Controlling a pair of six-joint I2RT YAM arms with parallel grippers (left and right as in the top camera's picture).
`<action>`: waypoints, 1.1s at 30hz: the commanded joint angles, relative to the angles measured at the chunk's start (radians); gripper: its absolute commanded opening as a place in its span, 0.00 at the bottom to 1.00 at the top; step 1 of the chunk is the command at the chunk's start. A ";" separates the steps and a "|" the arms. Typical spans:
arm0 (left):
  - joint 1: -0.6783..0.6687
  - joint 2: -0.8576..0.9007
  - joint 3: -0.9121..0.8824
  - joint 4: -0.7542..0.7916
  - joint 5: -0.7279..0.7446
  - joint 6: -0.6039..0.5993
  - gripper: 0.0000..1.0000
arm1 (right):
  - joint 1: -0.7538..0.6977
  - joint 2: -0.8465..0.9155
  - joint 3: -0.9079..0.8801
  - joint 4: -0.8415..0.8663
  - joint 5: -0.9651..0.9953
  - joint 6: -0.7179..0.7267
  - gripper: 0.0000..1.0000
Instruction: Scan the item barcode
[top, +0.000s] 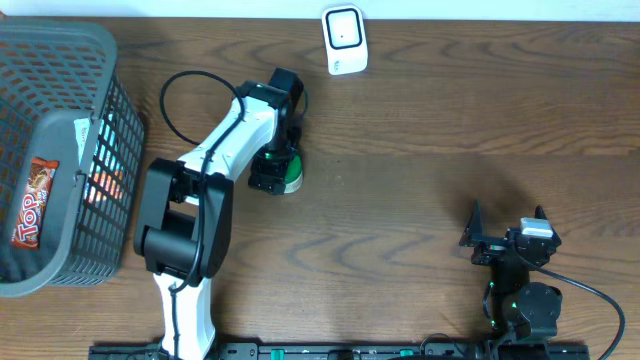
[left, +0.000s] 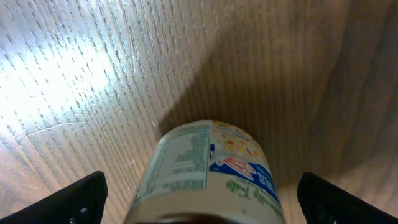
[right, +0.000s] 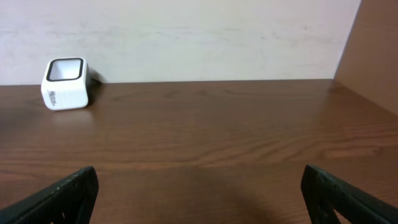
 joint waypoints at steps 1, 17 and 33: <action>0.001 0.015 -0.005 -0.003 0.014 -0.016 0.98 | 0.007 -0.002 -0.003 0.000 -0.001 -0.011 0.99; 0.001 0.014 -0.005 -0.008 0.067 0.292 0.60 | 0.007 -0.002 -0.003 0.000 -0.001 -0.011 0.99; 0.033 0.014 -0.005 0.019 -0.003 1.458 0.78 | 0.007 -0.002 -0.003 0.000 -0.001 -0.011 0.99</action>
